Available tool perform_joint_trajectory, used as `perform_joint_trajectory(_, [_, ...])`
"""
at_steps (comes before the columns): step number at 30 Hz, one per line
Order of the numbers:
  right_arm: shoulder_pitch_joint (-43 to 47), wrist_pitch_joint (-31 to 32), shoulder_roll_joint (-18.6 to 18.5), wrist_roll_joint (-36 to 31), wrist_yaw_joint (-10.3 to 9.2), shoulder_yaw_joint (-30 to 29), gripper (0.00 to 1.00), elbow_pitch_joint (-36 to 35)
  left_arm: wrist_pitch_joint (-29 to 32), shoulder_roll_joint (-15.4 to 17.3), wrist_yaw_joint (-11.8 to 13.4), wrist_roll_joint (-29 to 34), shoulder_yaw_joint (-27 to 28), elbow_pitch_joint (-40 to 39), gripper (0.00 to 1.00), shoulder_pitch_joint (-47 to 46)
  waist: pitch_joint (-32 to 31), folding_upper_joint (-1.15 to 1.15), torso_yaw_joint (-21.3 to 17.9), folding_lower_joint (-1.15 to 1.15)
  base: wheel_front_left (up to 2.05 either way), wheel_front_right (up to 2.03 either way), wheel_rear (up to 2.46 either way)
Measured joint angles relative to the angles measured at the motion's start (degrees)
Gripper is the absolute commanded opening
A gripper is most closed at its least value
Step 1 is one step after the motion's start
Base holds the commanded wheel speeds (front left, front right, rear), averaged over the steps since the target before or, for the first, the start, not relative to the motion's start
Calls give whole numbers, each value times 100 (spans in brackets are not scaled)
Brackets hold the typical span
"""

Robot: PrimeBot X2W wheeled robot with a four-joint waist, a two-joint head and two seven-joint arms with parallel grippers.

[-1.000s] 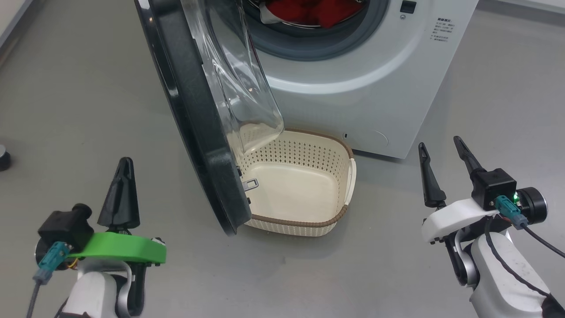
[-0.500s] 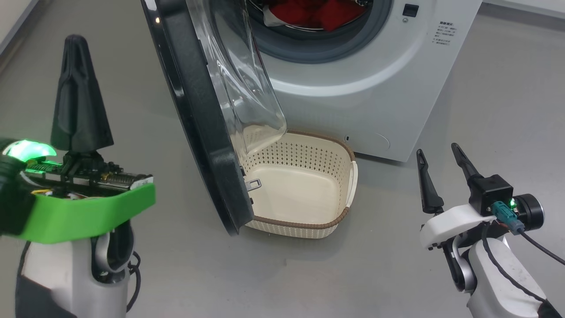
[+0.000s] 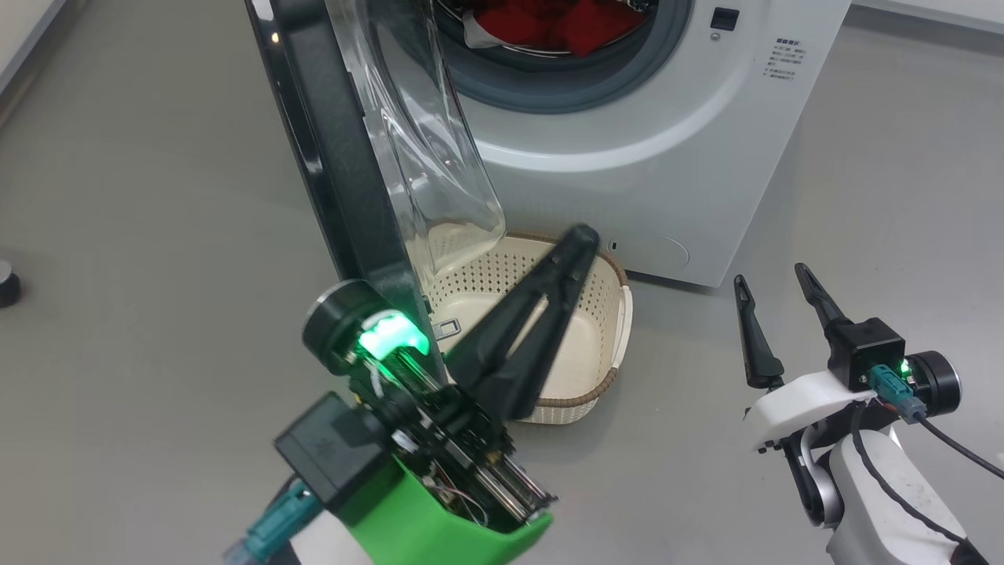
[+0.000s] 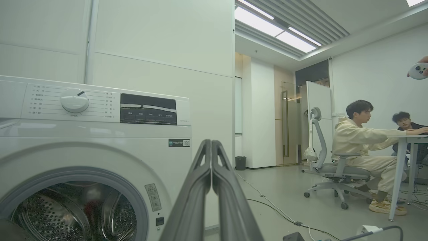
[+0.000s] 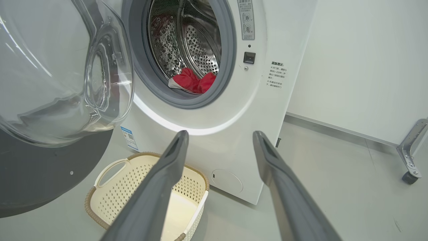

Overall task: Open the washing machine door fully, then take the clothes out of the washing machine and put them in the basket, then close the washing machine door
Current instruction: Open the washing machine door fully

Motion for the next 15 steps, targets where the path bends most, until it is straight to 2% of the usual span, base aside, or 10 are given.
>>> perform_joint_trajectory(3, [1, 0, 22, -26, 27, -7, 100, 13, 0, 16, 0, 18, -477, 194, 0, 103, 9, 0, -8, 0, 0, 0, 0])
perform_joint_trajectory(8, [2, 0, 48, -49, 29, -37, 100, 29, 1, 75, -1, 229, -971, 782, 0, 305, 42, 0, -16, 0, 0, 0, 0])
perform_joint_trajectory(15, [2, 0, 63, -88, 58, -69, 100, 29, 2, 99, -1, 394, -693, 1527, 0, 577, 163, 0, -18, 0, 0, 0, 0])
